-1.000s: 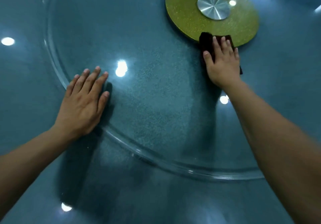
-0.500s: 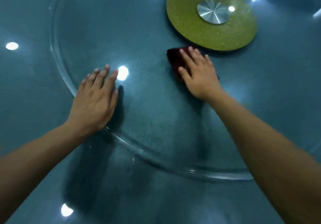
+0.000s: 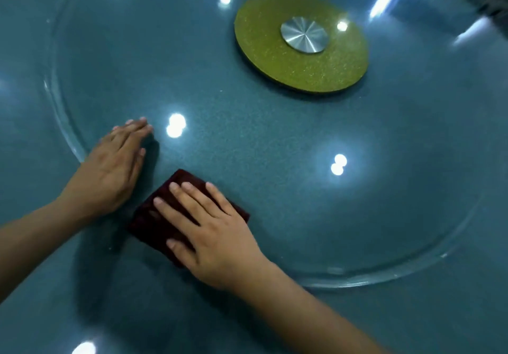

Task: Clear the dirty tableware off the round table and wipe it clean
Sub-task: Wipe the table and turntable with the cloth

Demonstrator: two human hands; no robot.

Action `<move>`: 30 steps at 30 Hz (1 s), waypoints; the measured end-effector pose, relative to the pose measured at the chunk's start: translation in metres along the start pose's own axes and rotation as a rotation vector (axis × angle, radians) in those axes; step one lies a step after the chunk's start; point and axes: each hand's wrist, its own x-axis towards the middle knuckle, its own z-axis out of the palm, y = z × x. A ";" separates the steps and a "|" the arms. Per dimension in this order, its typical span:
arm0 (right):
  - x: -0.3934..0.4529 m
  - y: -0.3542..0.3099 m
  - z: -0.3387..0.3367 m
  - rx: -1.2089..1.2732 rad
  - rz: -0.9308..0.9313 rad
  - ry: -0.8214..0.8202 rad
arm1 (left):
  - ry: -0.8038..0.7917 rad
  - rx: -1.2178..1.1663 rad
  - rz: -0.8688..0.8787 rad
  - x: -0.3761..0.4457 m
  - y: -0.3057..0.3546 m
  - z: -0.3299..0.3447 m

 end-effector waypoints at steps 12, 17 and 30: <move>0.034 0.299 -0.086 -0.093 0.859 0.177 | 0.071 0.057 -0.142 -0.002 0.025 0.002; 0.012 0.329 -0.093 -0.069 1.128 0.264 | 0.103 0.014 -0.163 -0.001 0.027 0.013; 0.295 0.179 -0.059 0.042 0.504 0.114 | 0.227 -0.078 -0.218 0.011 0.007 0.013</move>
